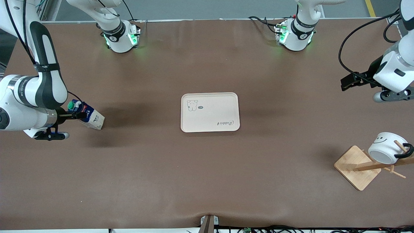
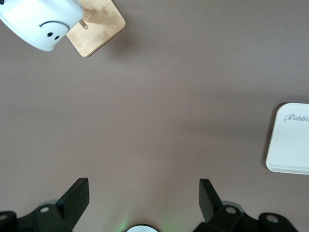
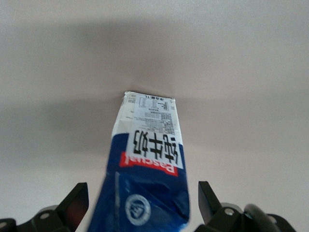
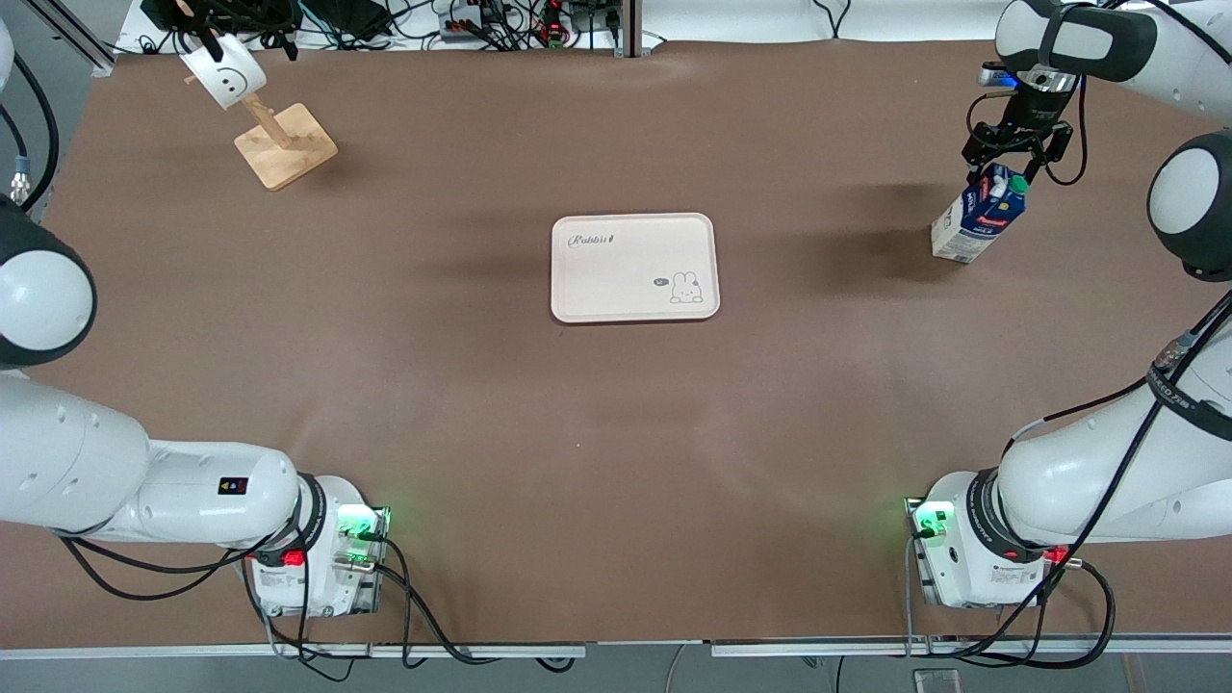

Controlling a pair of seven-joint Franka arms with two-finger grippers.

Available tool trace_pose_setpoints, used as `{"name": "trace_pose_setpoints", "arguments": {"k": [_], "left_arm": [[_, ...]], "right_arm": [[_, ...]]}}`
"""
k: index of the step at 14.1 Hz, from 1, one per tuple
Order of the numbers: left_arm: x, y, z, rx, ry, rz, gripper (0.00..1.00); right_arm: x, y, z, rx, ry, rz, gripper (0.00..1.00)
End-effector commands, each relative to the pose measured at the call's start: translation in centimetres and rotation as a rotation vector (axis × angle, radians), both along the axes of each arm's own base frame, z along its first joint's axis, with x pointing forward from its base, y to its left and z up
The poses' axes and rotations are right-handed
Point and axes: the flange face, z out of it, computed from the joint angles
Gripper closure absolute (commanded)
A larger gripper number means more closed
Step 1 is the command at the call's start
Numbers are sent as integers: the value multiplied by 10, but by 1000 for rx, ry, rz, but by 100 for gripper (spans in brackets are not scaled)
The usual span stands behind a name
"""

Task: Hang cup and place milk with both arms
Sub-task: 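Lower the milk carton onto the table and open the right gripper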

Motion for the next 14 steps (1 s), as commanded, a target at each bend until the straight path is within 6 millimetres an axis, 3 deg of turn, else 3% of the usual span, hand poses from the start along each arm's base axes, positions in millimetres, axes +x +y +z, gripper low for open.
{"name": "trace_pose_setpoints", "arguments": {"k": [1, 6, 10, 12, 14], "left_arm": [[-12, -7, 9, -14, -9, -24, 0], [-21, -21, 28, -7, -43, -93, 0], [-25, -11, 37, -16, -61, -139, 0], [-25, -1, 42, -17, -83, -123, 0], [-26, 0, 43, -24, -98, -120, 0]], "right_arm": [[-6, 0, 7, -6, -1, 15, 0], [-6, 1, 8, -6, -2, 16, 0], [-4, 2, 11, -1, -8, 11, 0], [8, -3, 32, -1, -42, 3, 0], [34, 1, 81, 36, -149, 0, 0]]}}
